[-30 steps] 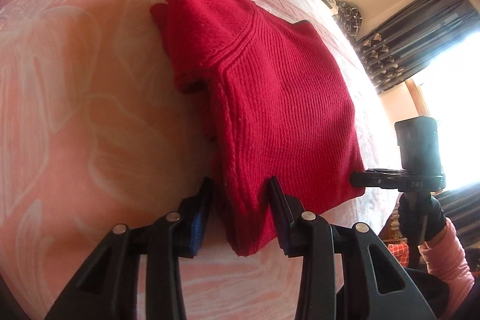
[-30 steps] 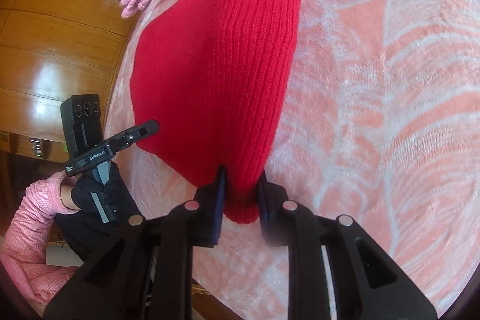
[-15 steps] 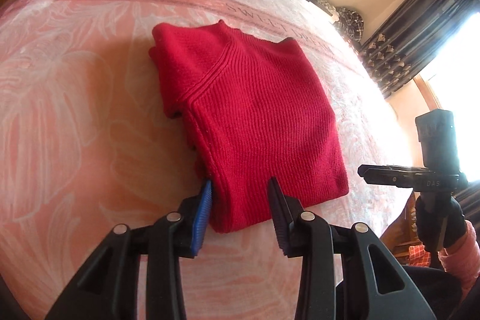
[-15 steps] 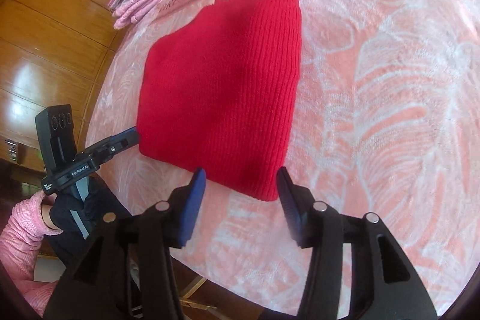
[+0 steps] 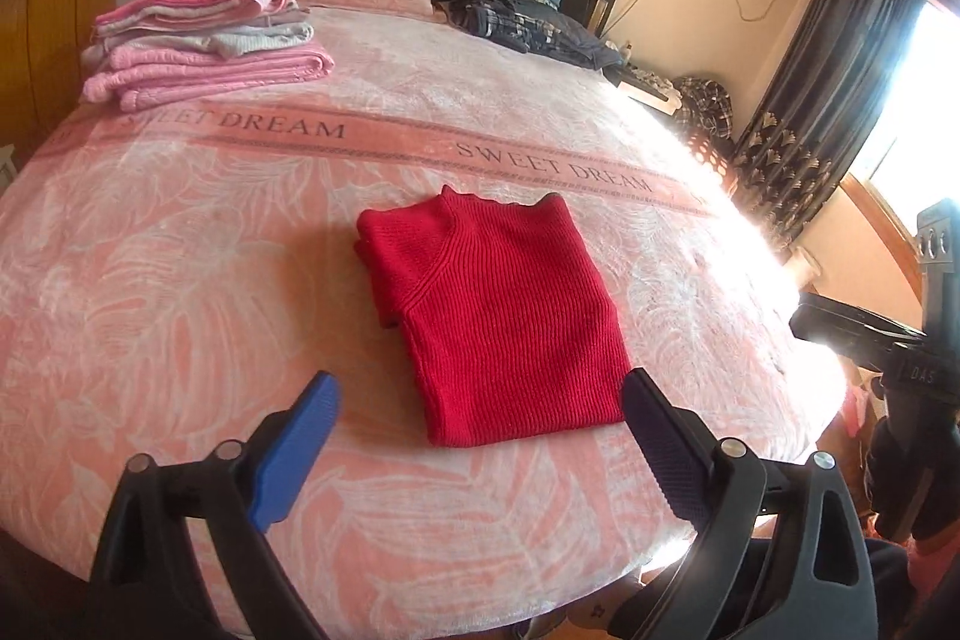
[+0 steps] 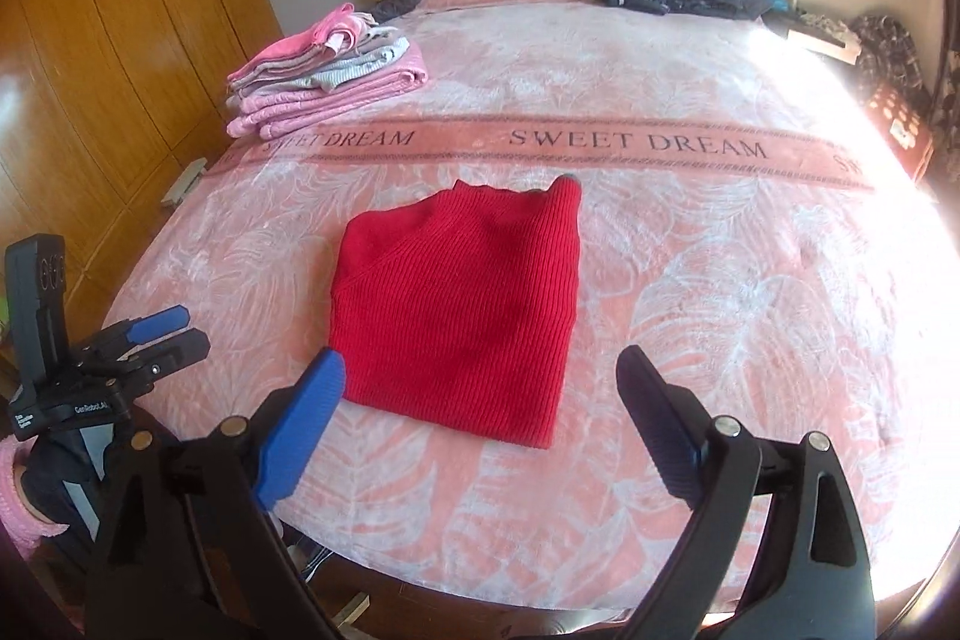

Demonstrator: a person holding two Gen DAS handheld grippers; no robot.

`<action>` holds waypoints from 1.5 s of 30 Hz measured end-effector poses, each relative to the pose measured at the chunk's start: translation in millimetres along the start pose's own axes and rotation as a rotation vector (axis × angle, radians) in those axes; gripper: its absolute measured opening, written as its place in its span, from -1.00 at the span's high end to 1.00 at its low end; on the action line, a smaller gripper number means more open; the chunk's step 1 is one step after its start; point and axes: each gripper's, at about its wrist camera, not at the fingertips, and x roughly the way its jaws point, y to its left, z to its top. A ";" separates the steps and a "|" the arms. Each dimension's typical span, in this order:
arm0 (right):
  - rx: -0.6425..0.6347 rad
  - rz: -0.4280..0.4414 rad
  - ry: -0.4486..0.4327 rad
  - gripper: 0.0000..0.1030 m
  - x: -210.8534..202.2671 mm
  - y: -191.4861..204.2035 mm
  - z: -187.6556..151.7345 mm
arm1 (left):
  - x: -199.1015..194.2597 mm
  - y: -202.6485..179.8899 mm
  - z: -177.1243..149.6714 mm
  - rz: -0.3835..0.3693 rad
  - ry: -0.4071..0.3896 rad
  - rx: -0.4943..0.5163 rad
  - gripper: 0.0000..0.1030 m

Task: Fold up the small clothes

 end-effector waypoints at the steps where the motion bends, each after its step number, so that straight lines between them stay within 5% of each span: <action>1: 0.012 0.002 -0.022 -0.81 -5.8 2.7 -0.7 | -3.2 0.4 -1.6 0.017 -0.002 0.006 -0.85; 6: 0.058 -0.035 -0.113 -0.94 -28.1 20.5 -9.2 | -20.6 -3.7 -12.5 0.157 -0.038 0.049 -0.86; 10: 0.062 0.053 -0.085 -0.94 -25.0 32.5 -22.6 | -29.1 -4.1 -23.1 0.102 -0.033 0.029 -0.86; 15: 0.012 -0.139 -0.094 -0.94 -27.2 53.7 -35.6 | -34.0 -5.2 -36.7 0.108 -0.028 0.024 -0.86; 17: -0.005 -0.136 -0.100 -0.94 -27.4 57.9 -37.0 | -36.1 -5.8 -40.6 0.123 -0.033 0.023 -0.86; 28: 0.009 -0.097 -0.040 -0.94 -13.2 61.9 -49.1 | -34.4 -4.3 -50.3 0.248 -0.021 0.017 -0.86; 36: 0.089 -0.098 0.035 -0.94 1.9 39.9 -59.2 | -31.2 -3.1 -53.8 0.267 -0.006 0.021 -0.86; 45: 0.017 -0.130 0.111 -0.93 24.1 48.7 -74.7 | -24.4 -2.9 -60.6 0.324 0.016 0.043 -0.86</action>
